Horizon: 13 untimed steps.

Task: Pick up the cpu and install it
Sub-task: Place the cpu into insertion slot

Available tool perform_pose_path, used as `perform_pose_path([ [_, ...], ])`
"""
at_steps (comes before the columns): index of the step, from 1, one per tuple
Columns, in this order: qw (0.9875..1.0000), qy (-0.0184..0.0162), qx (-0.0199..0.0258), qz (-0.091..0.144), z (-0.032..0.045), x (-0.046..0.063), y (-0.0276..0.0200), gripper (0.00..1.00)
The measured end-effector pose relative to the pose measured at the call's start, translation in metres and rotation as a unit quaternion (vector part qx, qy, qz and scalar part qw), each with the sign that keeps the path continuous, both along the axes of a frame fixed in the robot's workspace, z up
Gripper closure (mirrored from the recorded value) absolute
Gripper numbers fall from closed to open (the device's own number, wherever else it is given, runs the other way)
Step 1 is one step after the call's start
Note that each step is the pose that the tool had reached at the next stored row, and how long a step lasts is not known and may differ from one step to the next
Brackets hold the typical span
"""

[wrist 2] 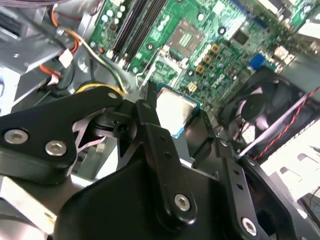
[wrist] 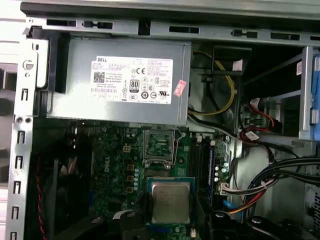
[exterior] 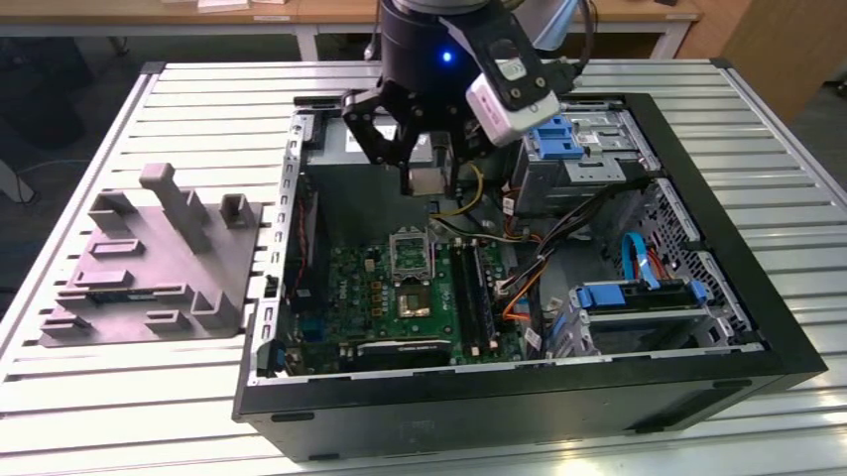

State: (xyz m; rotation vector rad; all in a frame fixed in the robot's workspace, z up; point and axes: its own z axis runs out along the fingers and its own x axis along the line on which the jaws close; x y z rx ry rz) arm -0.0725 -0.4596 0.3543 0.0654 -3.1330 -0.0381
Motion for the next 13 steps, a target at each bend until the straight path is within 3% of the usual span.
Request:
perform_pose_path([
  [5,1.0000,0.0000,0.0001,0.000,-0.0078,0.0007,-0.0031,0.53],
  [13,1.0000,0.0000,-0.0001,0.000,-0.0080,0.0008,-0.0036,0.53],
])
